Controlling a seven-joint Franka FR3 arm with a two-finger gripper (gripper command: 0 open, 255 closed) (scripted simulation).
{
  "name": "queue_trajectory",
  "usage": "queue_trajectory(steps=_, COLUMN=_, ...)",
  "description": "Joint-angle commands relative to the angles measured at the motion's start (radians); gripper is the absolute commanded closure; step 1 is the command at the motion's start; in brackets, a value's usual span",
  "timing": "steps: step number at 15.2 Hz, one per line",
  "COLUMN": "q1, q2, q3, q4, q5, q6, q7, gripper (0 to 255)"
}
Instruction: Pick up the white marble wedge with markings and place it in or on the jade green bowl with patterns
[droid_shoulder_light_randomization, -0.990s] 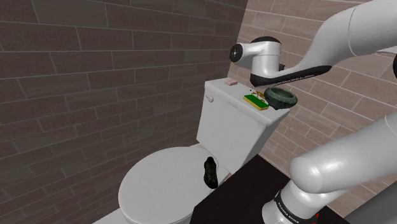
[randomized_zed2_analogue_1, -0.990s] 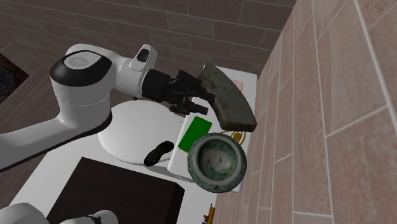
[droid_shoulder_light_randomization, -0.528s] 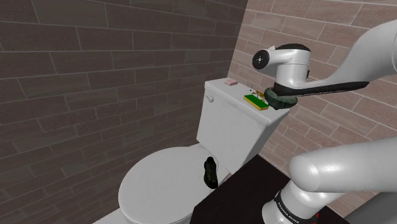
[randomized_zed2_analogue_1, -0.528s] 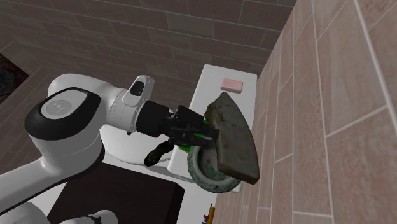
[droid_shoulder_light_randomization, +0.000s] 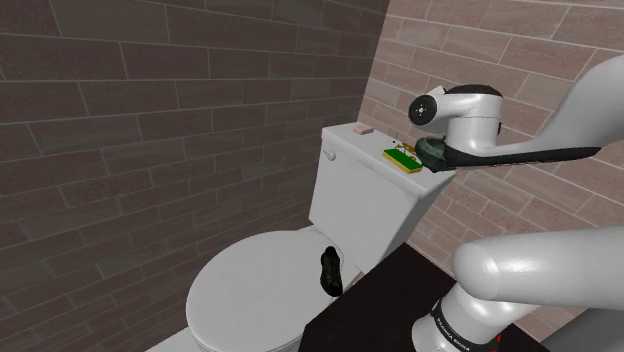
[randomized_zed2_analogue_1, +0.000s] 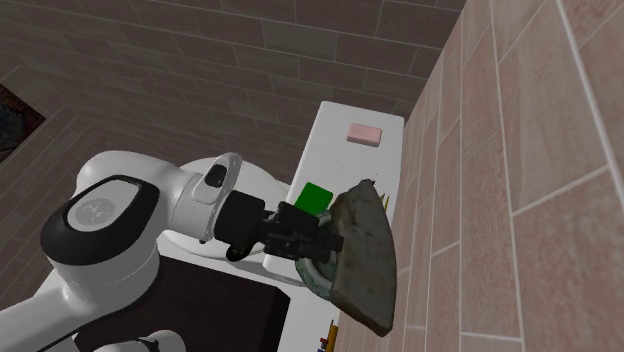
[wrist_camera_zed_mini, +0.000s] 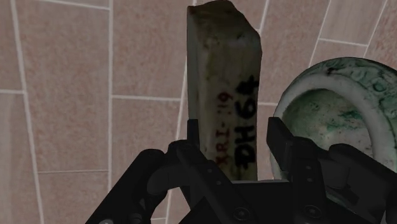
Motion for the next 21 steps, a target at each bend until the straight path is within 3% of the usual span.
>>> queue_trajectory(steps=1, q1=-0.003, q2=0.014, q3=0.001, q4=-0.012, q5=-0.017, q6=0.002, q7=0.032, gripper=255)
queue_trajectory(steps=8, q1=-0.009, q2=0.072, q3=0.007, q4=-0.054, q5=-0.071, q6=0.001, q7=0.147, gripper=255)
queue_trajectory(steps=16, q1=-0.008, q2=0.072, q3=0.006, q4=-0.054, q5=-0.071, q6=0.001, q7=0.147, gripper=255)
queue_trajectory(steps=17, q1=-0.008, q2=0.074, q3=0.006, q4=-0.054, q5=-0.072, q6=0.001, q7=0.148, gripper=0)
queue_trajectory(steps=21, q1=-0.011, q2=0.072, q3=0.001, q4=-0.052, q5=-0.077, q6=0.006, q7=0.145, gripper=0)
